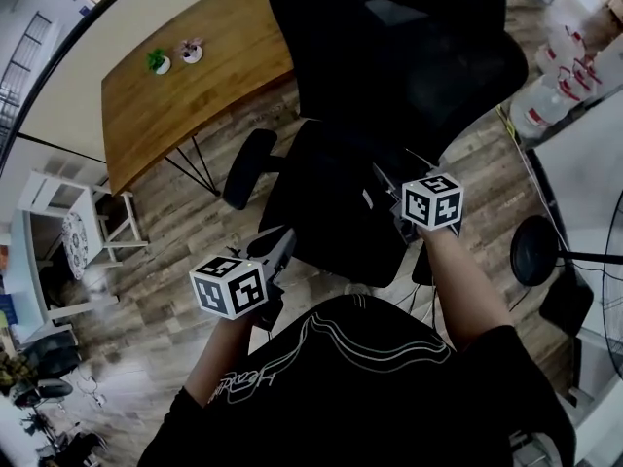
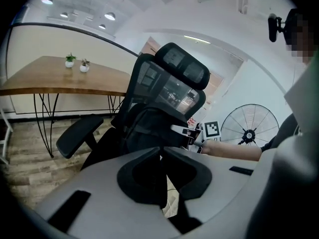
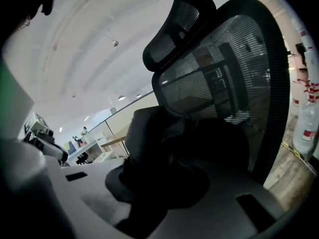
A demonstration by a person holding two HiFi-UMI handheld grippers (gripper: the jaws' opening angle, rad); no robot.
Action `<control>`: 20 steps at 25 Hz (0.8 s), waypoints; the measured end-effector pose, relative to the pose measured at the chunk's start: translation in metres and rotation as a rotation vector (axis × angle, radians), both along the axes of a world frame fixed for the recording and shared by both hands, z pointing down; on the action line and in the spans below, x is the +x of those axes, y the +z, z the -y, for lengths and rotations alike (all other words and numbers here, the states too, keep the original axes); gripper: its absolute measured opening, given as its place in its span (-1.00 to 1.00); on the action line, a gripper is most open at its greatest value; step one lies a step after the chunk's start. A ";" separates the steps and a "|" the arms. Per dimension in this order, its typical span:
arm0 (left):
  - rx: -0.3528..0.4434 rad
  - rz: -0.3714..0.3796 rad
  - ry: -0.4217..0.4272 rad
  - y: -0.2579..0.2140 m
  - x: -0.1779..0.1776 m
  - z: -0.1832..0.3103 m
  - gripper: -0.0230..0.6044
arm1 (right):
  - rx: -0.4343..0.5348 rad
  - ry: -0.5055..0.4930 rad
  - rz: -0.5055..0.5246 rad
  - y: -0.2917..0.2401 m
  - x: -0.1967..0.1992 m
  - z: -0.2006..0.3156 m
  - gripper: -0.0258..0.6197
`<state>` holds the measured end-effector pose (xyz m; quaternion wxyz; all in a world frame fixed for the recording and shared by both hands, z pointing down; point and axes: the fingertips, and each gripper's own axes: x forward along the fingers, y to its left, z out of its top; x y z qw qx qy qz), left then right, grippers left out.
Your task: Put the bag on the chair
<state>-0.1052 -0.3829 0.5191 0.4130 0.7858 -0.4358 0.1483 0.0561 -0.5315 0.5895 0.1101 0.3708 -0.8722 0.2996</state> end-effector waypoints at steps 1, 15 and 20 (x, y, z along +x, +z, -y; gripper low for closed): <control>-0.002 -0.005 0.006 0.000 0.001 -0.001 -0.79 | -0.018 0.015 0.023 0.000 0.001 -0.001 -0.65; 0.026 -0.029 0.085 -0.019 0.001 -0.026 -0.79 | -0.063 0.150 0.058 -0.033 0.033 -0.064 0.12; 0.075 -0.055 0.107 -0.038 0.008 -0.038 -0.79 | -0.030 0.085 0.131 -0.086 0.012 -0.127 -0.35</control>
